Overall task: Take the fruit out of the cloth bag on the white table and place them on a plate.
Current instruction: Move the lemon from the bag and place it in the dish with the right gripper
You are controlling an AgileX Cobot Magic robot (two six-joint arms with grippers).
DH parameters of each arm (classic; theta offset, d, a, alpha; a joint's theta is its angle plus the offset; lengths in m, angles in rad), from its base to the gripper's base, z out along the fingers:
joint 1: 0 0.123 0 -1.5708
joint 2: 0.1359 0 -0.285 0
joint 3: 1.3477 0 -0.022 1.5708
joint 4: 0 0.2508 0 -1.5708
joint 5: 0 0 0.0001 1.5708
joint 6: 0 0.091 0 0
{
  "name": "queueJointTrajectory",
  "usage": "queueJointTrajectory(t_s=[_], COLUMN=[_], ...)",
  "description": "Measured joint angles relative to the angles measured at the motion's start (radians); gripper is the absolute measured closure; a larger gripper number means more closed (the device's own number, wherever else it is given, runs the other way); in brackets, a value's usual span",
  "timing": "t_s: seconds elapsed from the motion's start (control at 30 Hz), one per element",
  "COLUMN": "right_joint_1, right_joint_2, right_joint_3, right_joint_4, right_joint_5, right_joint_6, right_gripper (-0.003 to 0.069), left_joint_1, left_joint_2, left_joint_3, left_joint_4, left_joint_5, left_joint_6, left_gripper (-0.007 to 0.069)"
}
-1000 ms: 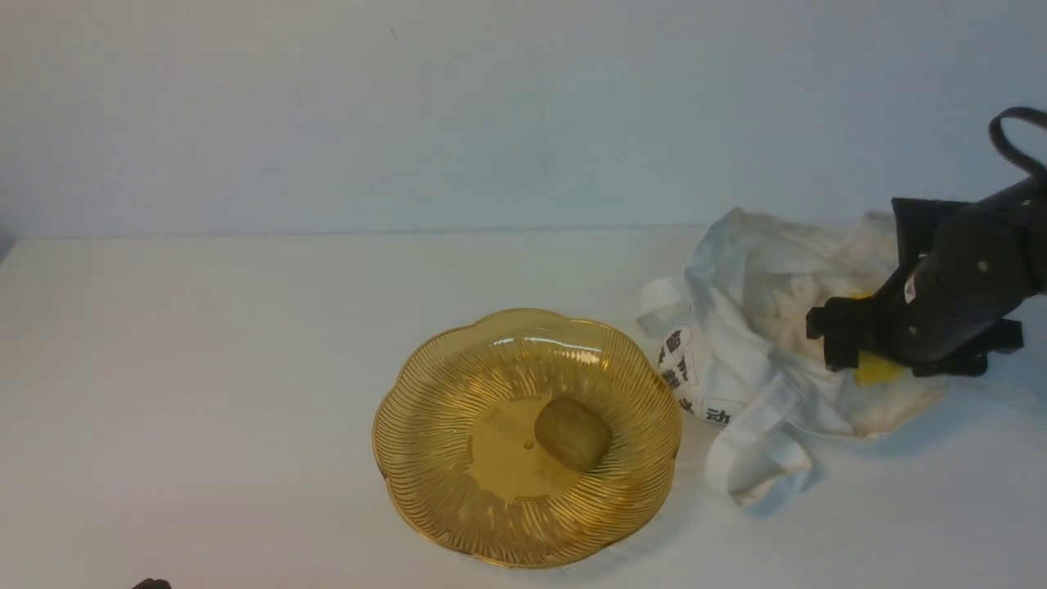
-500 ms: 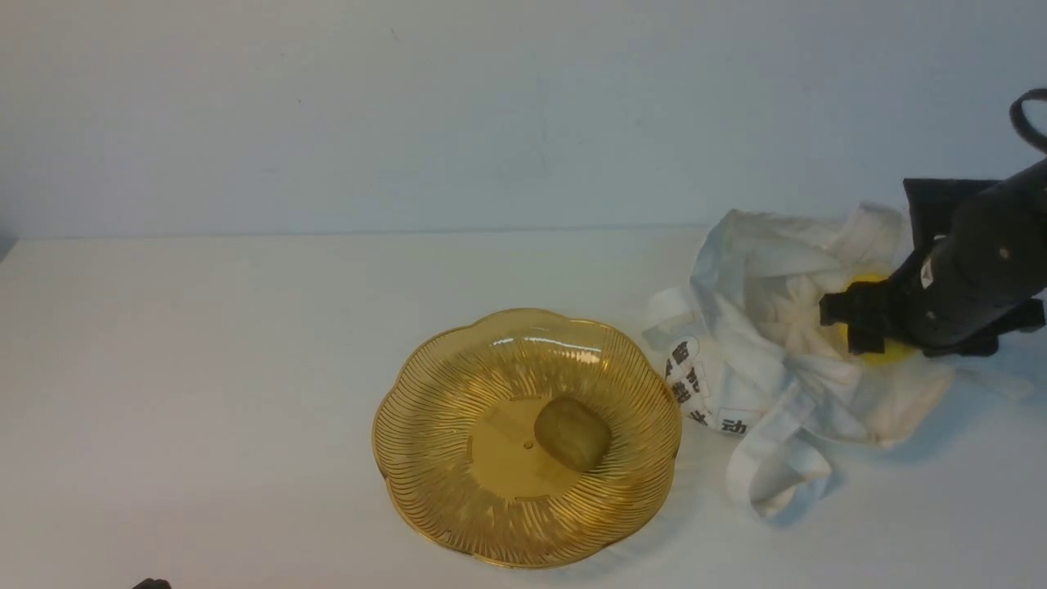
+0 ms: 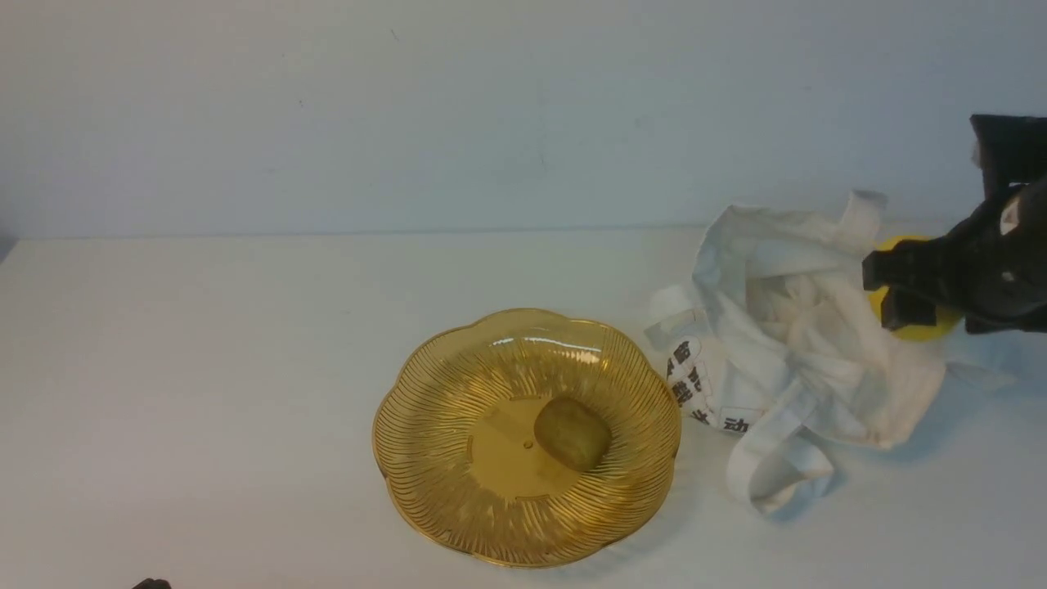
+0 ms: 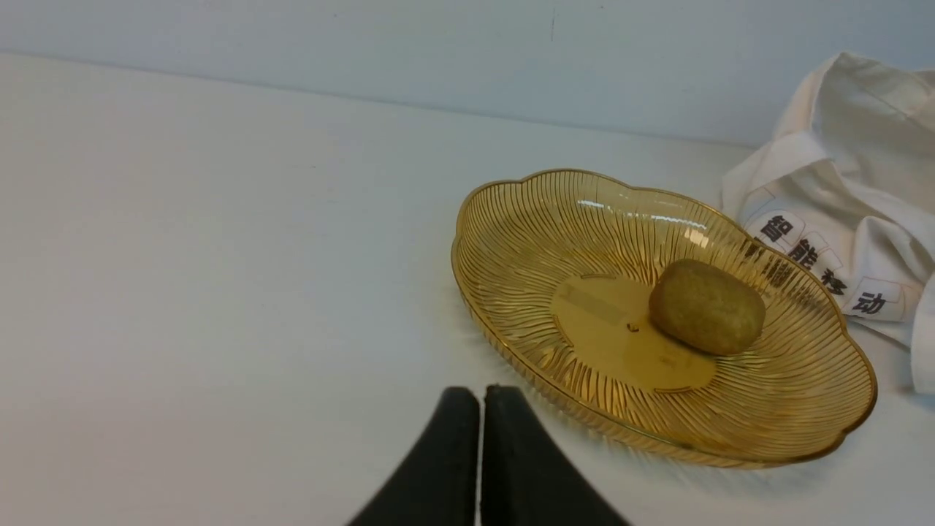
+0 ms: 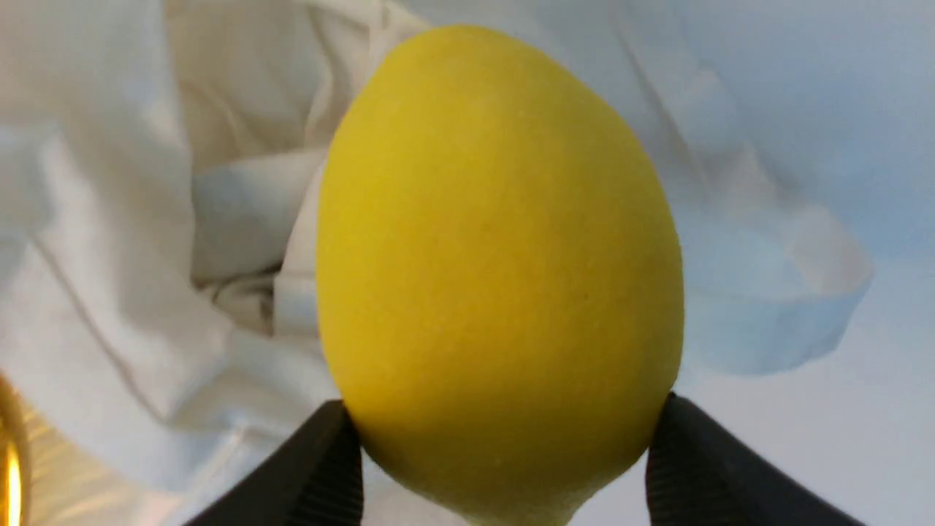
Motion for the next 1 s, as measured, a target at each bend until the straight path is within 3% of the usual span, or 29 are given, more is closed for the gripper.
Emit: queueJointTrajectory(t_s=[0.07,0.17,0.33,0.47,0.63,0.9,1.0], right_joint_1=[0.002,0.035,0.17,0.302,0.405,0.419,0.419], right_joint_2=[-0.002,-0.018,-0.041,-0.015,0.077,0.244,0.265], right_joint_3=[0.0,0.0,0.0,0.0,0.0,0.0,0.0], right_joint_4=[0.057,0.254,0.573,0.738,0.772,0.78,0.78], right_joint_5=[0.03,0.093,0.085,-0.015,-0.17,-0.209,-0.209], right_joint_6=[-0.064,-0.233,-0.466,-0.6,-0.642,-0.645,-0.645], right_gripper=[0.0206,0.0206,0.0206,0.0206,0.0206,0.0202,0.0117], left_joint_1=[0.0,0.0,0.0,0.0,0.0,0.0,0.0], left_joint_2=[0.0,0.0,0.0,0.0,0.0,0.0,0.0], left_joint_3=[0.0,0.0,0.0,0.0,0.0,0.0,0.0], left_joint_4=[0.0,0.0,0.0,0.0,0.0,0.0,0.0], left_joint_5=[0.0,0.0,0.0,0.0,0.0,0.0,0.0], left_joint_6=[0.0,0.0,0.0,0.0,0.0,0.0,0.0], left_gripper=[0.0632,0.0632,0.0632,0.0632,0.0632,0.0632,0.0632])
